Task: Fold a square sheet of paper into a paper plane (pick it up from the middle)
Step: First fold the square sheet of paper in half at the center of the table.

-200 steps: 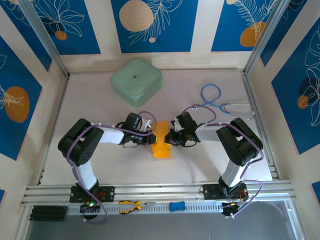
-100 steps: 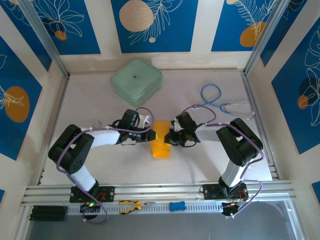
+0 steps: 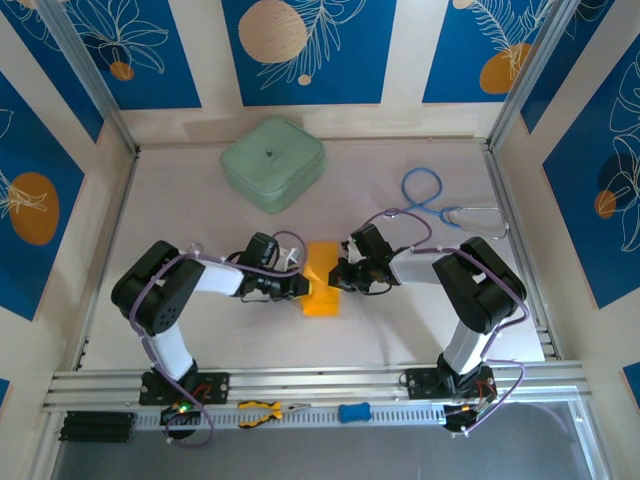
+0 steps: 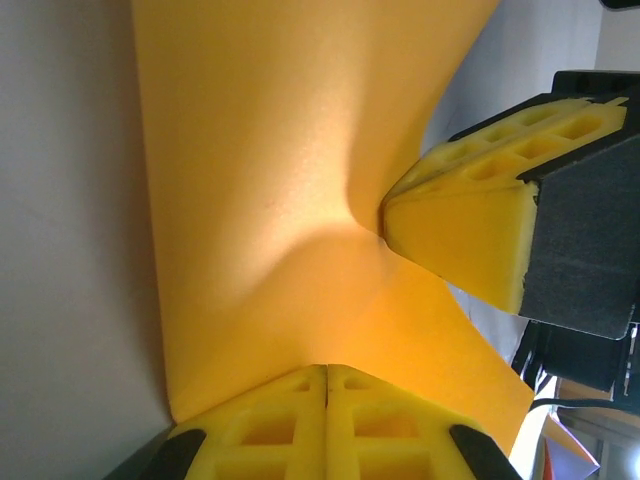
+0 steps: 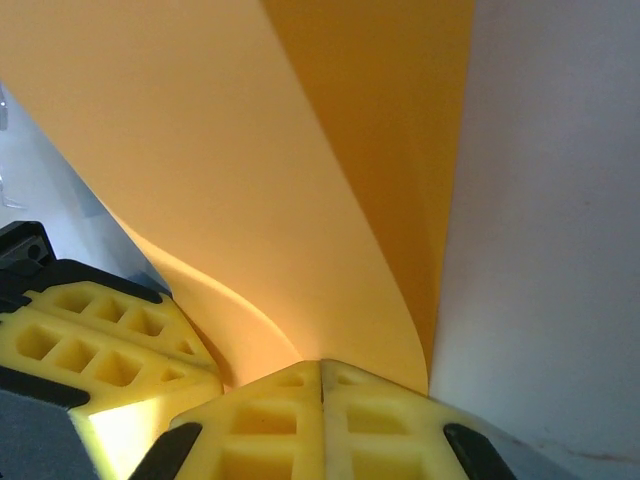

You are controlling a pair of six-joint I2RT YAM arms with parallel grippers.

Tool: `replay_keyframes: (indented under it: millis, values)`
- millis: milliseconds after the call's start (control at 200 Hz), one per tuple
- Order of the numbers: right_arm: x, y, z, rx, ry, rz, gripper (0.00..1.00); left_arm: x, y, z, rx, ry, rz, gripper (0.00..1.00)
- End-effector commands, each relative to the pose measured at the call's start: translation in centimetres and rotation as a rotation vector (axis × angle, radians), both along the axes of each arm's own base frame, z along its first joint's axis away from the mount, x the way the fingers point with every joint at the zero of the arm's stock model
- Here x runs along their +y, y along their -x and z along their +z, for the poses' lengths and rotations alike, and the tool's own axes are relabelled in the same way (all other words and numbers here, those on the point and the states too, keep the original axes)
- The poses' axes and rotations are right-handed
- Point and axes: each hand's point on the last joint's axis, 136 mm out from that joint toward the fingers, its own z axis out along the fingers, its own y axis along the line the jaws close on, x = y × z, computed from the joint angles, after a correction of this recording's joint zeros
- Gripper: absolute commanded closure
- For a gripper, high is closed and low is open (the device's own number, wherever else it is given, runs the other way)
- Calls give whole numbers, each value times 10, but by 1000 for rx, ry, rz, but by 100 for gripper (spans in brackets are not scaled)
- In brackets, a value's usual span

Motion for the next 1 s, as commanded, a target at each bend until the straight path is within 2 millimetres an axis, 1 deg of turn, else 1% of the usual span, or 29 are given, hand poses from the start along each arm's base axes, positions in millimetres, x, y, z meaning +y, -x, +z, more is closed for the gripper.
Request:
replay_keyframes:
  millis: [0, 75, 255, 325, 395, 465, 655, 745, 880, 935, 995]
  values:
    - [-45, 38, -54, 155, 240, -49, 100, 22, 20, -33, 58, -138, -4, 100]
    - [-44, 38, -53, 154, 239, -48, 100, 20, 17, -23, 38, -124, -4, 100]
    - [-45, 37, -51, 149, 241, -47, 100, 5, 9, 20, -2, -20, -4, 99]
    - [-45, 37, -52, 149, 242, -46, 100, -2, 11, 32, 0, 24, -19, 98]
    - [-45, 37, -52, 148, 241, -46, 100, -8, 16, 37, 14, 46, -42, 97]
    - [-45, 36, -51, 147, 239, -44, 100, -10, 21, 34, 19, 39, -56, 96]
    - [-45, 37, -51, 147, 244, -40, 100, 2, 35, 2, 71, -27, -58, 96]
    - [-47, 37, -52, 150, 250, -40, 100, 12, 45, -15, 99, -72, -53, 97]
    - [-48, 37, -54, 150, 252, -35, 100, 31, 58, -36, 122, -166, -49, 97]
    - [-48, 37, -54, 150, 253, -31, 100, 35, 62, -39, 127, -181, -49, 97]
    - [-48, 35, -53, 149, 251, -29, 100, 34, 65, -38, 130, -169, -49, 97]
